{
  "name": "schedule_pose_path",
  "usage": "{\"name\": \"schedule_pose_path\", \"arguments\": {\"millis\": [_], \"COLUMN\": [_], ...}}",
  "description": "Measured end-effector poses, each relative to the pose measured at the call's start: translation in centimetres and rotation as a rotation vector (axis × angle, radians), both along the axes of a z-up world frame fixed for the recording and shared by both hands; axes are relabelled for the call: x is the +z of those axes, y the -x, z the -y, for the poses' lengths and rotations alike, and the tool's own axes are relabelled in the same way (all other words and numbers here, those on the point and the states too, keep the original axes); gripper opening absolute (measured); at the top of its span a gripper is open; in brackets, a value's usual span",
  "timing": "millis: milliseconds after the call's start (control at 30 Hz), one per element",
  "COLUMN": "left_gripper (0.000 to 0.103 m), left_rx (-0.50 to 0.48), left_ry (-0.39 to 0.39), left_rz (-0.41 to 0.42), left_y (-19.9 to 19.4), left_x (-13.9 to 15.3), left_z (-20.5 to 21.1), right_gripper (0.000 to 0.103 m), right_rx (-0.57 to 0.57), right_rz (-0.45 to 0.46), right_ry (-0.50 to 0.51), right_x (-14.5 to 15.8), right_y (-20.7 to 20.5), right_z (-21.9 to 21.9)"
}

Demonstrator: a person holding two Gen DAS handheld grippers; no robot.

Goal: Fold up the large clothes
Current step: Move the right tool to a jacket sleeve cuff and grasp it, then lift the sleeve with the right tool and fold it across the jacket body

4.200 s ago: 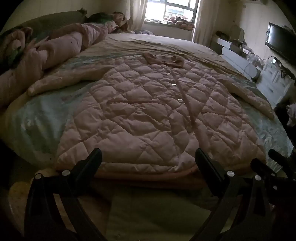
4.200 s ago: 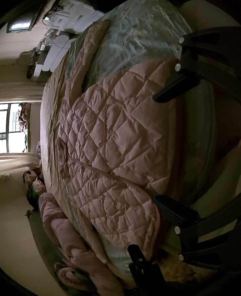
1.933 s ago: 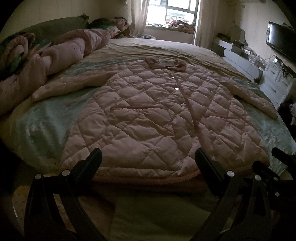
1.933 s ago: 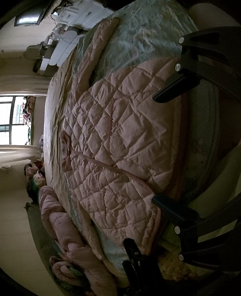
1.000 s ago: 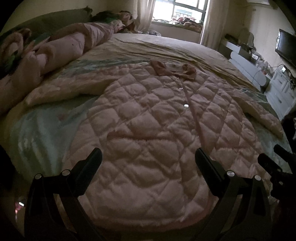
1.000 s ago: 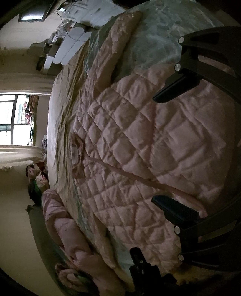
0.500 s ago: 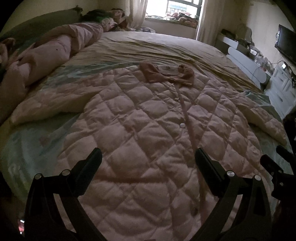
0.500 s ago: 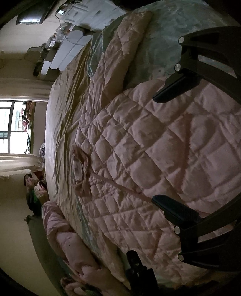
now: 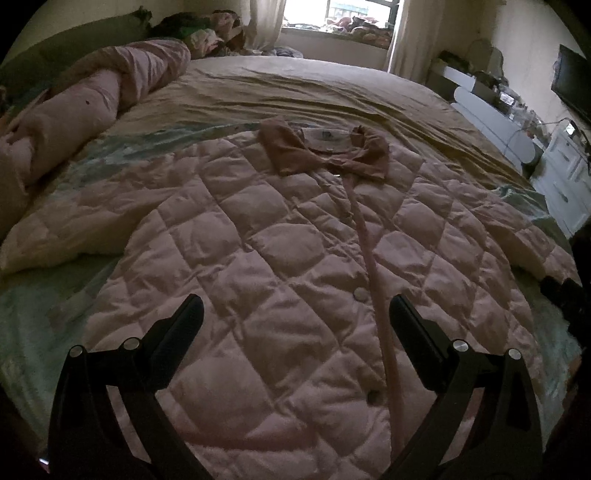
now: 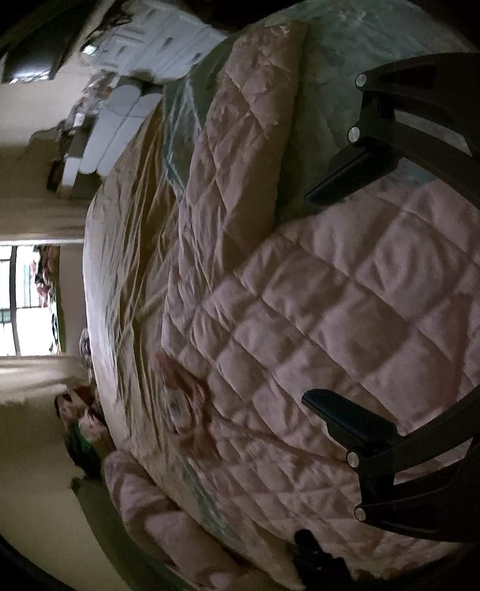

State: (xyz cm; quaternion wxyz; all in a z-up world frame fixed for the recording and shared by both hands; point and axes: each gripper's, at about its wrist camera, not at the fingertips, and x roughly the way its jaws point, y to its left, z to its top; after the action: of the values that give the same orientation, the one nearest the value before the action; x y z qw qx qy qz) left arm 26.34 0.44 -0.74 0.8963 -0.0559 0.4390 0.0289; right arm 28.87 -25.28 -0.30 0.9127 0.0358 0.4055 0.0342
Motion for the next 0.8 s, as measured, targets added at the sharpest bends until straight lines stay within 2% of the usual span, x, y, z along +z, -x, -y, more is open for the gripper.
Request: {"name": "schedule_pose_path", "arguments": {"millis": [200, 267, 467, 633, 800], "left_gripper": [0.094, 0.094, 0.094, 0.094, 0.094], "left_rx": [-0.027, -0.039, -0.092, -0.106, -0.113], "left_ry": [-0.011, -0.014, -0.044, -0.045, -0.042], "left_rz": [-0.029, -0.037, -0.037, -0.045, -0.061], "left_y": [-2.4, -3.2, -6.3, -8.5, -9.4], "left_x": [-0.9, -1.1, -1.1, -1.6, -2.7], "left_z": [0.7, 1.2, 3.1, 4.4, 5.0], "right_gripper": [0.099, 0.099, 0.099, 0.099, 0.099], "right_rx": [-0.08, -0.099, -0.222, -0.327, -0.463], "right_rz": [-0.02, -0.042, -0.089, -0.138, -0.164], "right_ry": [-0.009, -0.044, -0.058, -0.165, -0.217], "right_x": [-1.1, -1.8, -3.8, -5.6, -7.4], "right_y": [-2.9, -3.8, -5.3, -5.9, -6.1], "right_z": [3.1, 4.4, 8.8, 13.3, 18.3]}}
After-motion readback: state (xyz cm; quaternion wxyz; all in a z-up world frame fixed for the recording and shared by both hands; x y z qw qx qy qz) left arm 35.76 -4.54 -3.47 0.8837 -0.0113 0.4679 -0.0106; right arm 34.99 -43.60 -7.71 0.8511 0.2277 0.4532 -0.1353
